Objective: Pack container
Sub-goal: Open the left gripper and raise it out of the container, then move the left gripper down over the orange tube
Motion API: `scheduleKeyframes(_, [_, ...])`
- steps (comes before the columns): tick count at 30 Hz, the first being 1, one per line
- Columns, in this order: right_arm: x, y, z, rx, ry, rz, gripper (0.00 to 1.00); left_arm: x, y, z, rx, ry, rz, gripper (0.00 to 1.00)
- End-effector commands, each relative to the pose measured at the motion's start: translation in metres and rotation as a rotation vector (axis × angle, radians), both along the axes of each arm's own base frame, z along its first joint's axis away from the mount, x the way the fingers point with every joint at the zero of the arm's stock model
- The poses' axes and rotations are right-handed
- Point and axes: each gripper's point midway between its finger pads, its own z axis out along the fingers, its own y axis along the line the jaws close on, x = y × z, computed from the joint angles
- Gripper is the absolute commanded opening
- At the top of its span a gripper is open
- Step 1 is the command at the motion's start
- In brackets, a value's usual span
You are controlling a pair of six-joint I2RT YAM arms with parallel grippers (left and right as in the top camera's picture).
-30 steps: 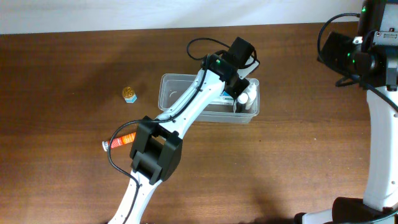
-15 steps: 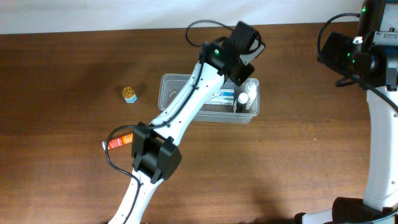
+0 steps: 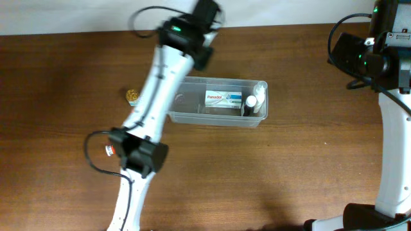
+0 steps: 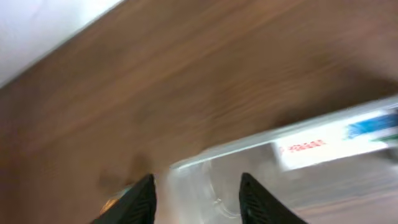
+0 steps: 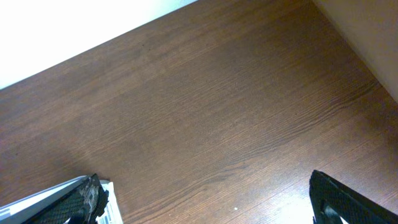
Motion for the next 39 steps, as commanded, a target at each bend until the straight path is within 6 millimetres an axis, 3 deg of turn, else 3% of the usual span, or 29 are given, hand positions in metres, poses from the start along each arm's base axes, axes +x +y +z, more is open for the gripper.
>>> scheduleKeyframes(1, [0.000,-0.005,0.006,-0.016,-0.013,-0.017,0.98,0.006,0.041,0.001,-0.091,0.048,0.101,0.49])
scheduleKeyframes(6, [0.000,-0.005,0.006,-0.016,-0.013,-0.016,0.98,0.002,0.084,-0.006,-0.137,0.127,0.185,0.52])
scheduleKeyframes(10, [0.000,-0.005,0.006,-0.016,-0.013,-0.016,0.98,-0.023,0.117,-0.015,-0.102,0.247,0.249,0.52])
scheduleKeyframes(19, [0.000,-0.005,0.006,-0.016,-0.014,-0.016,0.98,-0.034,0.109,-0.033,-0.154,0.340,0.241,0.53])
scheduleKeyframes(25, [0.000,-0.005,0.006,-0.016,-0.013,-0.017,0.98,-0.071,0.132,-0.049,-0.032,0.453,0.281,0.53])
scheduleKeyframes(28, [0.000,-0.005,0.006,-0.016,-0.014,-0.017,0.98,-0.090,0.152,-0.035,0.035,0.439,0.346,0.53])
scheduleKeyframes(34, [0.000,-0.005,0.006,-0.016,-0.014,-0.016,0.98,-0.119,0.161,0.014,-0.013,0.328,0.380,0.53])
scheduleKeyframes(37, [0.000,-0.005,0.006,-0.016,-0.014,-0.016,0.98,-0.130,0.163,0.016,-0.020,0.310,0.382,0.54])
scheduleKeyframes(39, [0.000,-0.005,0.006,-0.016,-0.014,-0.017,0.98,-0.139,0.165,0.007,-0.020,0.321,0.398,0.55])
